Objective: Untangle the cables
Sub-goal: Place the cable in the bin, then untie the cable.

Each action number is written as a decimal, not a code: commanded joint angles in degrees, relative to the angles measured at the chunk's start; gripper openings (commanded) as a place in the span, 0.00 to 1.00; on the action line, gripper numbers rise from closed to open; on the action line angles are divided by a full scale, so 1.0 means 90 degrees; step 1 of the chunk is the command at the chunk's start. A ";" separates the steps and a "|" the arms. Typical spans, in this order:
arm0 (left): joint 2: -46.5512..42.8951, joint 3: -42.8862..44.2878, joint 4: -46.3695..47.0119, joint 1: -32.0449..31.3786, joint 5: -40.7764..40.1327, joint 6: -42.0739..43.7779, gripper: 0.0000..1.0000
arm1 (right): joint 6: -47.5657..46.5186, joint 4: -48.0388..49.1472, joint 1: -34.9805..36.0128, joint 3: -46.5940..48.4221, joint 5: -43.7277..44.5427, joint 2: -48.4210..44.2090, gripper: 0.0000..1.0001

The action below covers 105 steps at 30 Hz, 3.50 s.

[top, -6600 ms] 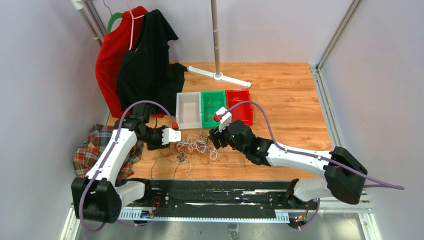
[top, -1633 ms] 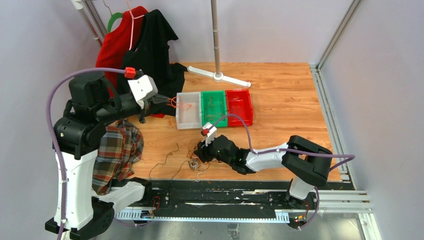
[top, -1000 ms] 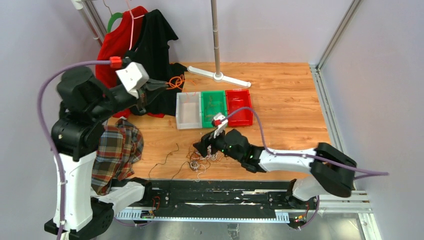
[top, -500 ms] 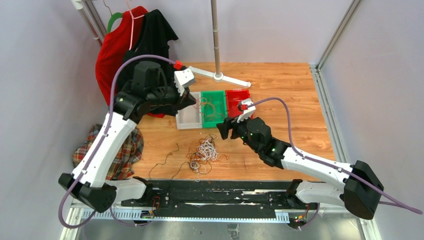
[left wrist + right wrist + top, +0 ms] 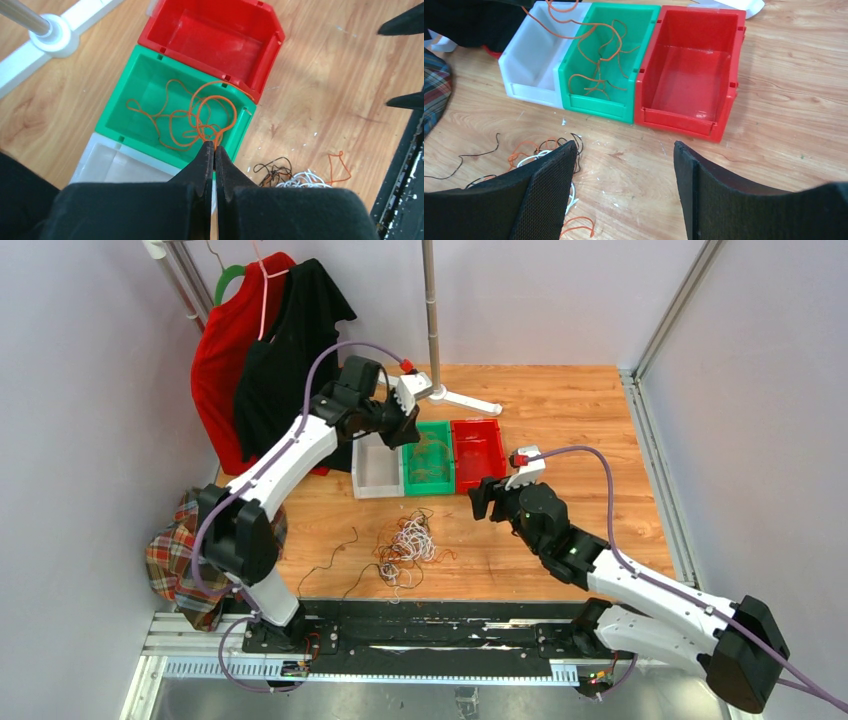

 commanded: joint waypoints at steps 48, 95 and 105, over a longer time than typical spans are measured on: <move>0.0648 0.1139 -0.1791 -0.0870 -0.1257 0.1209 0.98 | -0.0267 -0.1001 -0.0518 0.0306 -0.0522 -0.0558 0.75; -0.2160 -0.4513 -0.0157 -0.0570 -0.0987 0.2410 0.01 | 0.0326 0.1381 0.0879 0.0544 -0.2603 0.3502 0.70; -0.2701 -0.3734 -0.0907 -0.0568 -0.1087 0.2885 0.01 | 0.0503 0.0771 0.0870 0.0288 -0.1487 0.3257 0.30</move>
